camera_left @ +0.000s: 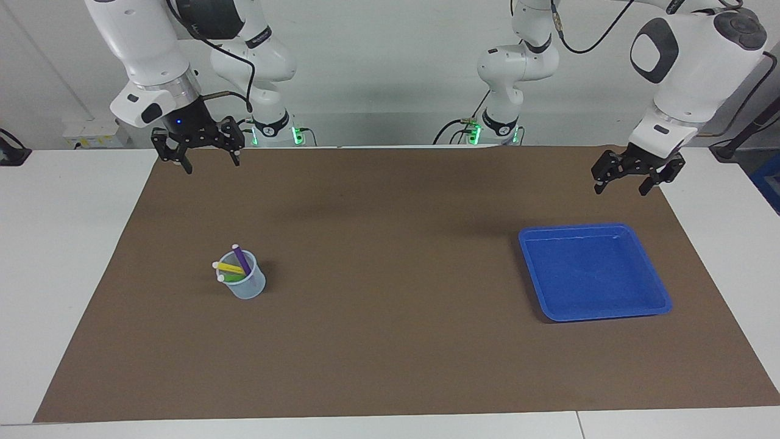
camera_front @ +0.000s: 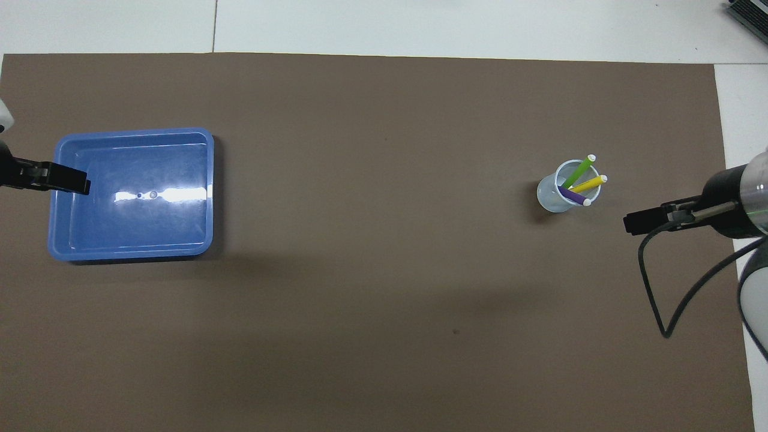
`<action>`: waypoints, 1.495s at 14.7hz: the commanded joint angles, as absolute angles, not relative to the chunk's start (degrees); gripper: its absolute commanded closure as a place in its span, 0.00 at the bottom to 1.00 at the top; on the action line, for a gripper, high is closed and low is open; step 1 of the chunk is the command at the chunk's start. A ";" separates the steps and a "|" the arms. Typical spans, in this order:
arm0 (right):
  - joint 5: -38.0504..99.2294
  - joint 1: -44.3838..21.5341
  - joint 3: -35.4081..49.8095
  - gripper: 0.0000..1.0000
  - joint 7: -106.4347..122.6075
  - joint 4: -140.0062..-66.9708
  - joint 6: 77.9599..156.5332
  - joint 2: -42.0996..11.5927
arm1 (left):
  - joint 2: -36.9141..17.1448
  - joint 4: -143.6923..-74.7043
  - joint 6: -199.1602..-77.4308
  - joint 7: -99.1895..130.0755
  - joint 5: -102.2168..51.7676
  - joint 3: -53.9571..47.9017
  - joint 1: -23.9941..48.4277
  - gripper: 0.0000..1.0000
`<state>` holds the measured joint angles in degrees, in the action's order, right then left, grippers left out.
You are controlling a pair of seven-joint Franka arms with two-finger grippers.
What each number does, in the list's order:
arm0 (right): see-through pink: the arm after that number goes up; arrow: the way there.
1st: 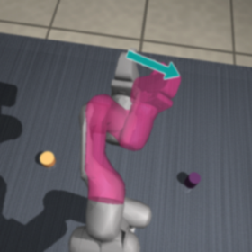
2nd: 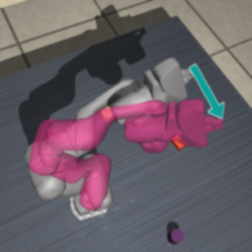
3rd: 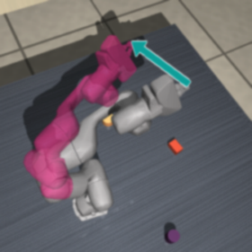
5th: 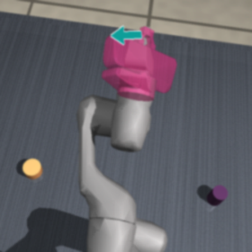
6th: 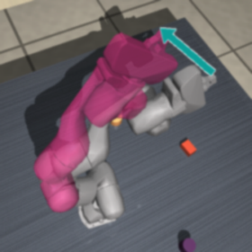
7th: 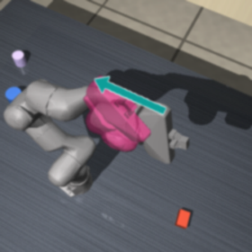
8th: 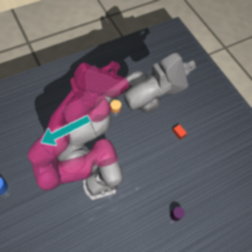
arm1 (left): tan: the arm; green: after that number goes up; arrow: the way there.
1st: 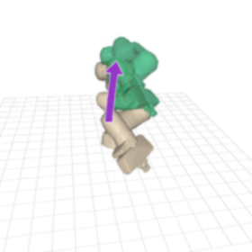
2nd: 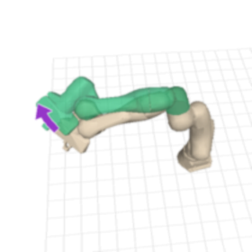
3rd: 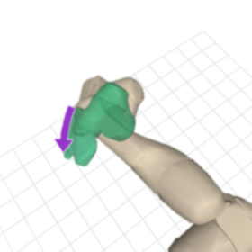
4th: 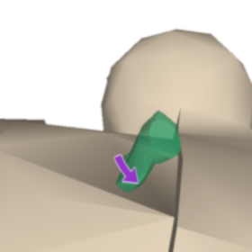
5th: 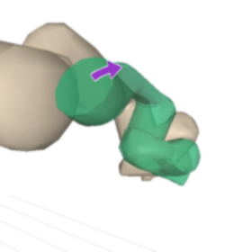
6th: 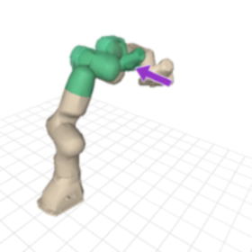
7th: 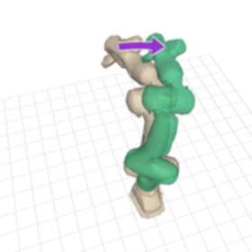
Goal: Transfer and insert pens with both arms
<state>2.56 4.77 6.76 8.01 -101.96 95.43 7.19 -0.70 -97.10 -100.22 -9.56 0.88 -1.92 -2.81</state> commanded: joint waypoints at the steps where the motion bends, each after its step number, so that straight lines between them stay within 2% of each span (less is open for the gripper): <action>1: 0.88 5.54 7.03 0.00 6.77 -102.57 93.87 8.44 | -0.18 -96.94 -99.49 -10.37 2.02 -2.46 -2.82 0.00; 6: 1.05 5.10 7.21 0.00 6.59 -102.39 94.66 8.35 | 0.70 -96.95 -99.75 -10.46 1.85 -4.22 1.76 0.00; 22: 1.85 4.75 7.56 0.00 6.59 -102.31 94.83 8.35 | 0.88 -97.03 -98.97 -9.93 1.76 -3.43 -0.61 0.00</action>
